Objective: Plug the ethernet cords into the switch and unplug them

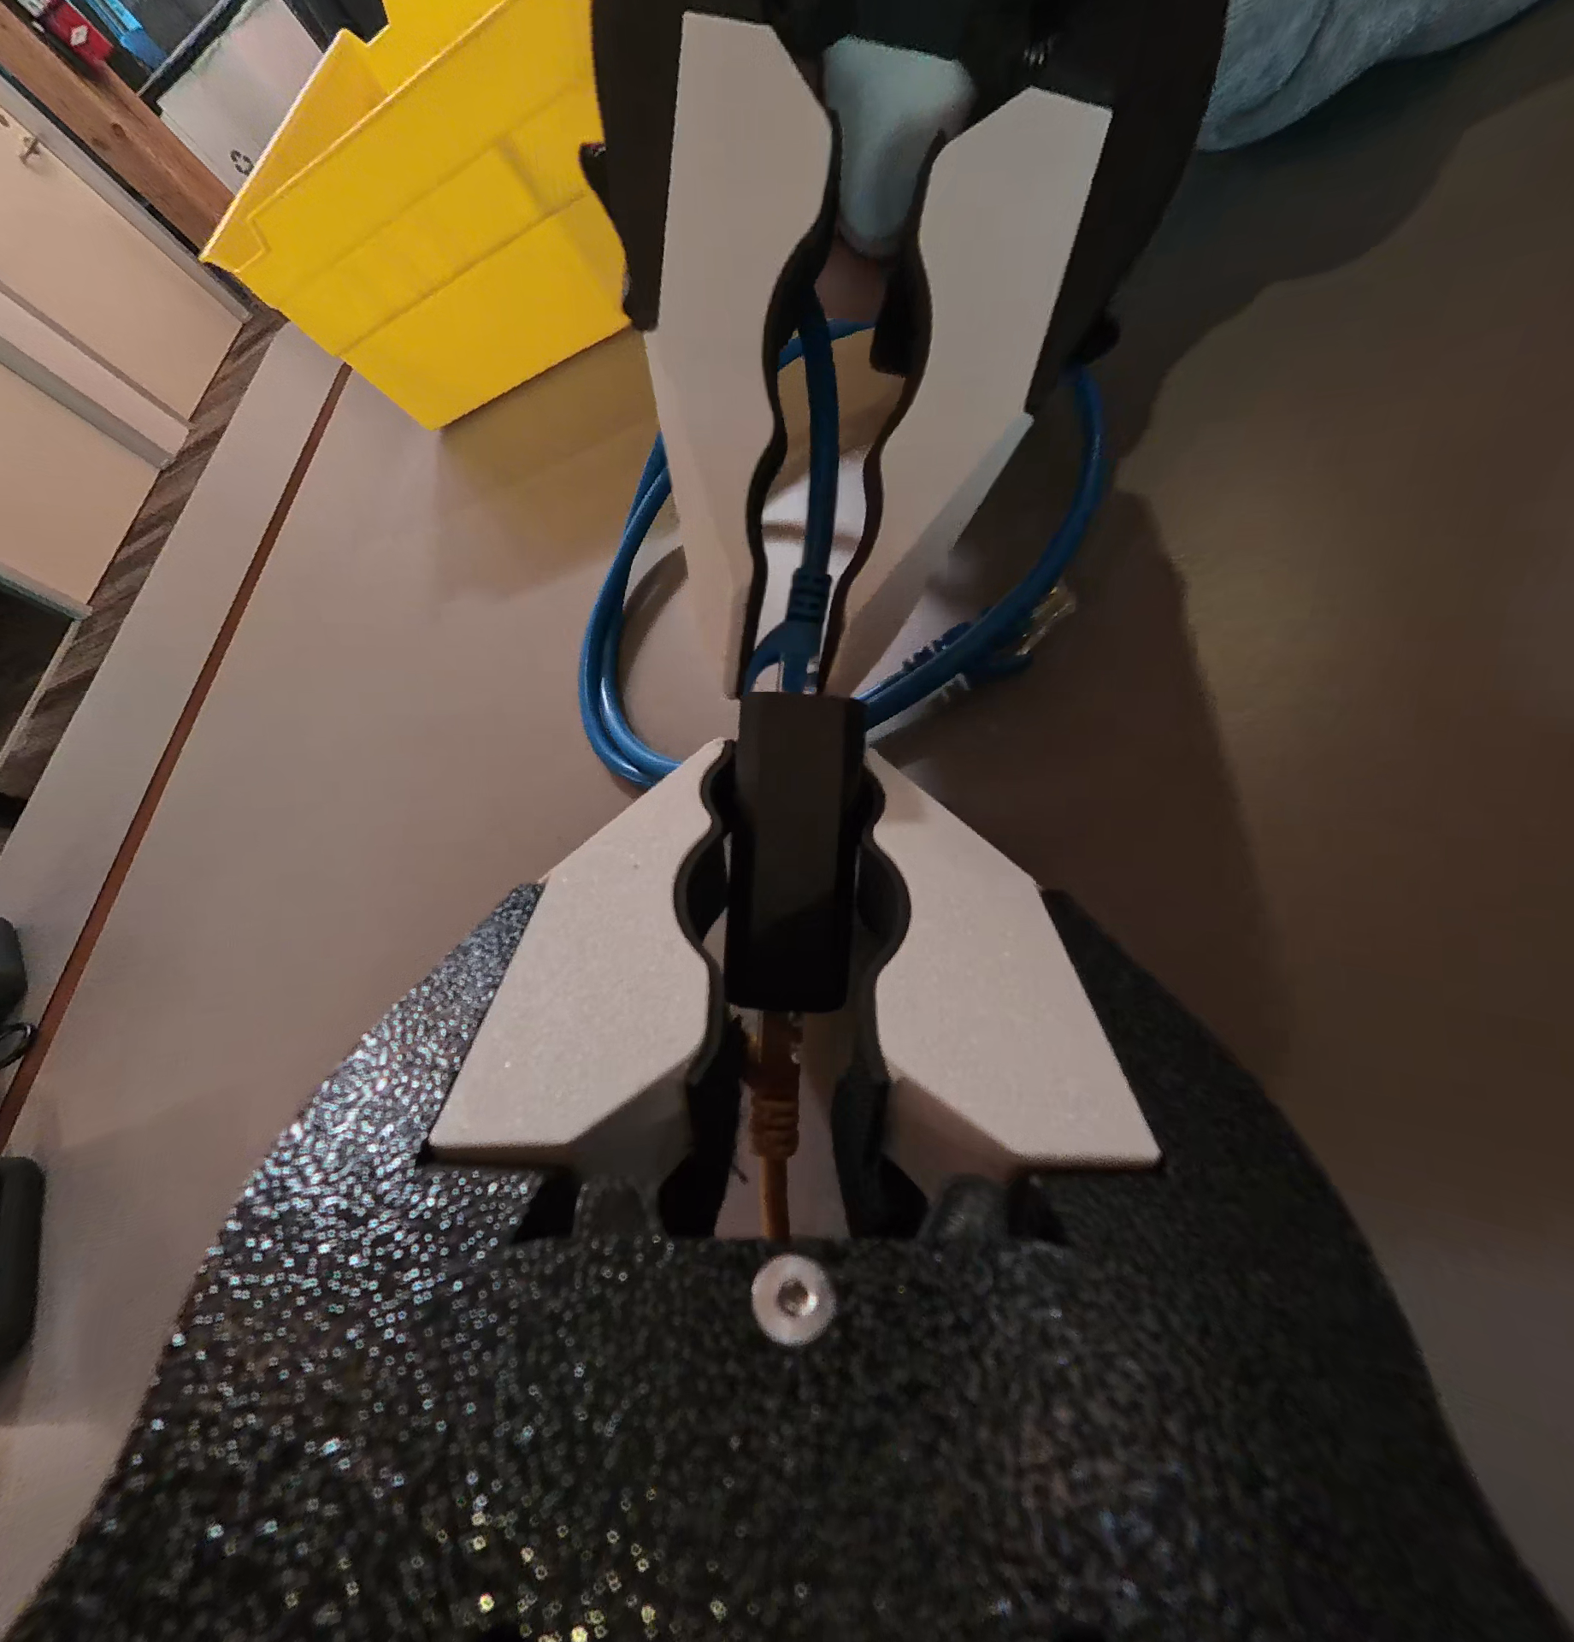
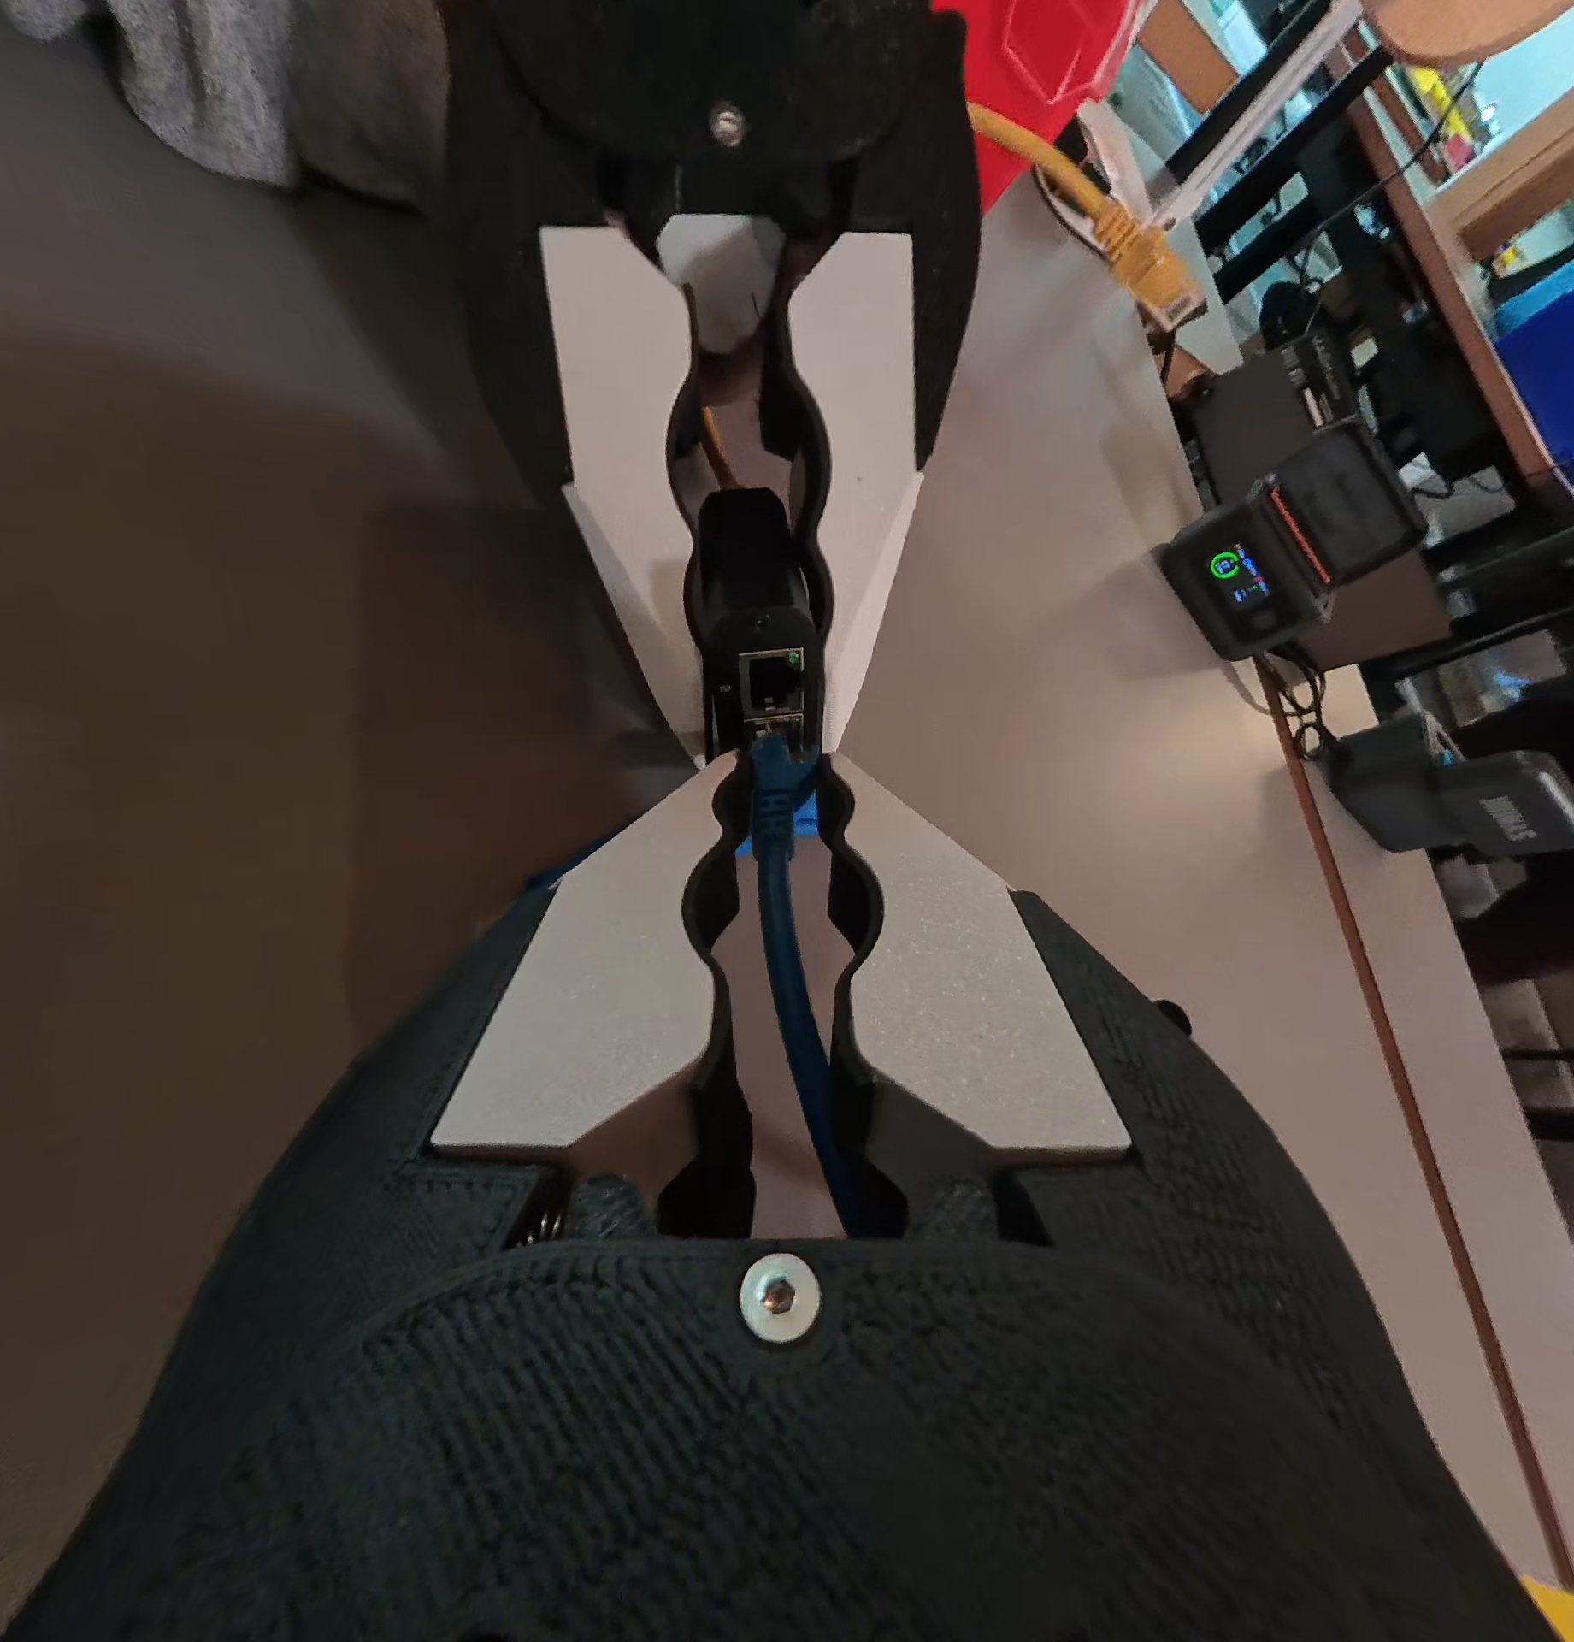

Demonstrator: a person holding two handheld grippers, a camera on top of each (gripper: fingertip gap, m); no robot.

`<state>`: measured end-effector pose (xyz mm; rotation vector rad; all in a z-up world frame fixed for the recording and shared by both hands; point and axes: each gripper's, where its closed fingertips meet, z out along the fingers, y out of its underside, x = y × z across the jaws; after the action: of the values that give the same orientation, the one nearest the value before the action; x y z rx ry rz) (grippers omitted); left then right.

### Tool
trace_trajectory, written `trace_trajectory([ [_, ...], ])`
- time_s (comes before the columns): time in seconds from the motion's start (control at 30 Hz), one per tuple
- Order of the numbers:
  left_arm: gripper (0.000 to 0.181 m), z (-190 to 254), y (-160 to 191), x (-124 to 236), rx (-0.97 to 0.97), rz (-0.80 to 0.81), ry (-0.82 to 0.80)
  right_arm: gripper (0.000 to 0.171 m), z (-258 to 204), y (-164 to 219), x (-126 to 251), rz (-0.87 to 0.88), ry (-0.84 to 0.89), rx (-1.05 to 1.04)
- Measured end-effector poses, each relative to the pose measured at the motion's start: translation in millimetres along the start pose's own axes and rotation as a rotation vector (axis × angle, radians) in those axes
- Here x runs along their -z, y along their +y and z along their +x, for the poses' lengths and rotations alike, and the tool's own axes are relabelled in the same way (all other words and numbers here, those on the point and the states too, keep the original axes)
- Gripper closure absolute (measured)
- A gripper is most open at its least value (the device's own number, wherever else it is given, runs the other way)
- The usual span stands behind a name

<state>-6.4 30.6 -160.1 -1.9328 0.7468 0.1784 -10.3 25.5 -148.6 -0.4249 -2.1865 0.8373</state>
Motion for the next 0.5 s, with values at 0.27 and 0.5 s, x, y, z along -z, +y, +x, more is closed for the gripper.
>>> trace_trajectory([
  [0.27, 0.159, 41, -28, 22, 0.034, 0.082, 0.308, 0.158, -37, -32, 31, 0.123, -0.39, -0.092],
  [0.5, 0.158, 64, -66, 42, 0.131, 0.165, 0.473, 0.158, -50, -56, 65, 0.174, -0.598, -0.096],
])
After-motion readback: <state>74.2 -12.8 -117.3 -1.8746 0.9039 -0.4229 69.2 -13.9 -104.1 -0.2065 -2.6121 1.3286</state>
